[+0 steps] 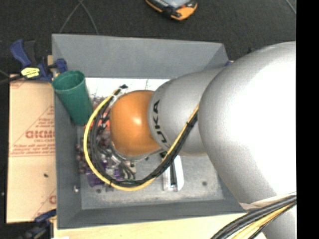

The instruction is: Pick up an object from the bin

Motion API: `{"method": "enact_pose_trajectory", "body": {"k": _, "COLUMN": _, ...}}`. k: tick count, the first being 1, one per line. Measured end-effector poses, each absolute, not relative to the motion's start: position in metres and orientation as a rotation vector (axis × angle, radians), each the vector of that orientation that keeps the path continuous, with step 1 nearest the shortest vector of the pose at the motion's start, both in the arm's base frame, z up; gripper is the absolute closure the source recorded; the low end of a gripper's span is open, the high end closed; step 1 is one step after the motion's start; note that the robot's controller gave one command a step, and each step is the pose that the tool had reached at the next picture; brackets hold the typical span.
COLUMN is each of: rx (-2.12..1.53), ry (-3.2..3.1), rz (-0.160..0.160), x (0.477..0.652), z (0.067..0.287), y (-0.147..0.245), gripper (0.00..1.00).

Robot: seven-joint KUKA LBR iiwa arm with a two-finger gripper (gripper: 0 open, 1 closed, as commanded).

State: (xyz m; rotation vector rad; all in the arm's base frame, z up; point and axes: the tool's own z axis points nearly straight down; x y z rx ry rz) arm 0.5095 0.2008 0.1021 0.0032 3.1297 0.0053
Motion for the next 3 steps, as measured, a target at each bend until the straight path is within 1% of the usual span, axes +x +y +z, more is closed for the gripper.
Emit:
{"method": "enact_pose_trajectory", "body": {"k": 1, "rx": 0.072, "ry": 3.123, "rz": 0.011, "x": 0.511, "z": 0.119, "y": 0.201, "gripper": 1.00}}
{"method": "enact_pose_trajectory", "body": {"k": 2, "rx": 0.093, "ry": 3.123, "rz": 0.010, "x": 0.511, "z": 0.121, "y": 0.201, "gripper": 1.00}}
{"method": "enact_pose_trajectory", "body": {"k": 3, "rx": 0.095, "ry": 3.127, "rz": 0.008, "x": 0.510, "z": 0.141, "y": 0.200, "gripper": 1.00}}
